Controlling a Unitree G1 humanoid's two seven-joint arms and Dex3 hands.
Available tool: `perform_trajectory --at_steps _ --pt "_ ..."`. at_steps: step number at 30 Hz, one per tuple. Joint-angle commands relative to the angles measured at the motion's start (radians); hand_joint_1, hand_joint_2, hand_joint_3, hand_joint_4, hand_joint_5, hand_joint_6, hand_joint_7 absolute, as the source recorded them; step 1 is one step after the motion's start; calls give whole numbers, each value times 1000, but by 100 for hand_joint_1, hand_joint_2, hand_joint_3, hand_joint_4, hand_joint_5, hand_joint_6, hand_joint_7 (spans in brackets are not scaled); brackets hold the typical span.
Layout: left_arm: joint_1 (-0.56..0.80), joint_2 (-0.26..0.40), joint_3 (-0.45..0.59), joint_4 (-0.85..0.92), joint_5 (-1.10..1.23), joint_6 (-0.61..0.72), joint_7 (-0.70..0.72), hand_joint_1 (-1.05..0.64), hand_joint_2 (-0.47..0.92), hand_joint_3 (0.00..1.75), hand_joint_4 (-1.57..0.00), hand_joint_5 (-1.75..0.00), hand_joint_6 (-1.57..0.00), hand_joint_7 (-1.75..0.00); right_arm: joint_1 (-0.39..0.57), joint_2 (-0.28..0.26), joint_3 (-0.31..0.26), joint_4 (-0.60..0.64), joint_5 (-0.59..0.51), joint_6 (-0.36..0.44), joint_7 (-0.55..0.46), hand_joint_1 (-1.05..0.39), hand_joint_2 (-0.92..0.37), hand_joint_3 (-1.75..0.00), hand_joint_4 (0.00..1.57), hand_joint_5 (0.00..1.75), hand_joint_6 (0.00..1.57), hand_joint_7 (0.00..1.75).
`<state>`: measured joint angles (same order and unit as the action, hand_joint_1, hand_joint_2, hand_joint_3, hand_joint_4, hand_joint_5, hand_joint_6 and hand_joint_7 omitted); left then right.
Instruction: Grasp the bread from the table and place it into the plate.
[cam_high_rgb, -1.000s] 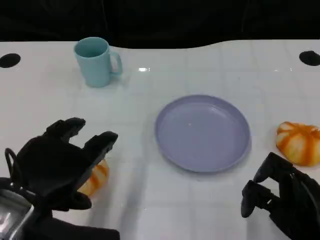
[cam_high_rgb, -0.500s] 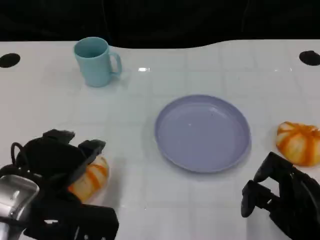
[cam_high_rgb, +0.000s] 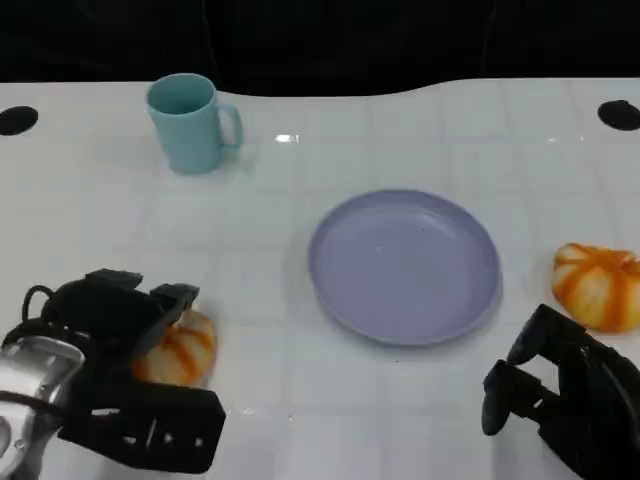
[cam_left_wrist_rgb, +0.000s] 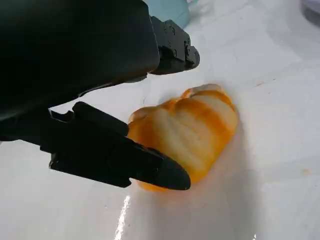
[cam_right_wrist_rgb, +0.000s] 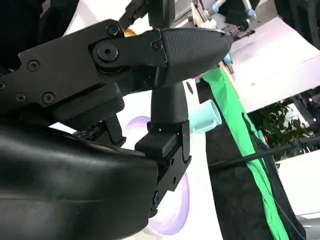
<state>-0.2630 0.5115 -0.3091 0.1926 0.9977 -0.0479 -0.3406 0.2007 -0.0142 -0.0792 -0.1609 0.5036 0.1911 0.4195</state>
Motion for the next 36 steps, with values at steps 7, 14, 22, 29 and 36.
perform_trajectory --at_steps 7,14,22,29,36 --pt "-97 -11 -80 247 -61 -29 110 -65 91 0 -12 -7 -14 -2 3 -9 -11 -6 5 -6 -1 -60 -92 -32 75 175 62 158" --pt "-124 -31 -99 372 -141 -77 177 -52 90 1 -20 -12 -20 -3 8 -13 -10 -19 9 -1 2 -59 -92 -34 76 175 62 158" --pt "-142 -33 -94 486 -196 -280 470 -25 92 31 -74 -159 -103 -37 14 -15 -10 -32 0 4 -7 -60 -92 -35 75 175 62 159" --pt "-178 -41 -139 613 -135 -435 849 -18 85 49 -86 -175 -65 -173 14 -17 -12 -28 2 -1 0 -59 -92 -35 75 175 62 158" --pt "-211 -53 -174 688 -114 -494 1025 -13 69 80 -86 -175 -62 -175 11 -15 -13 -20 1 -7 0 -59 -92 -36 75 175 62 158"
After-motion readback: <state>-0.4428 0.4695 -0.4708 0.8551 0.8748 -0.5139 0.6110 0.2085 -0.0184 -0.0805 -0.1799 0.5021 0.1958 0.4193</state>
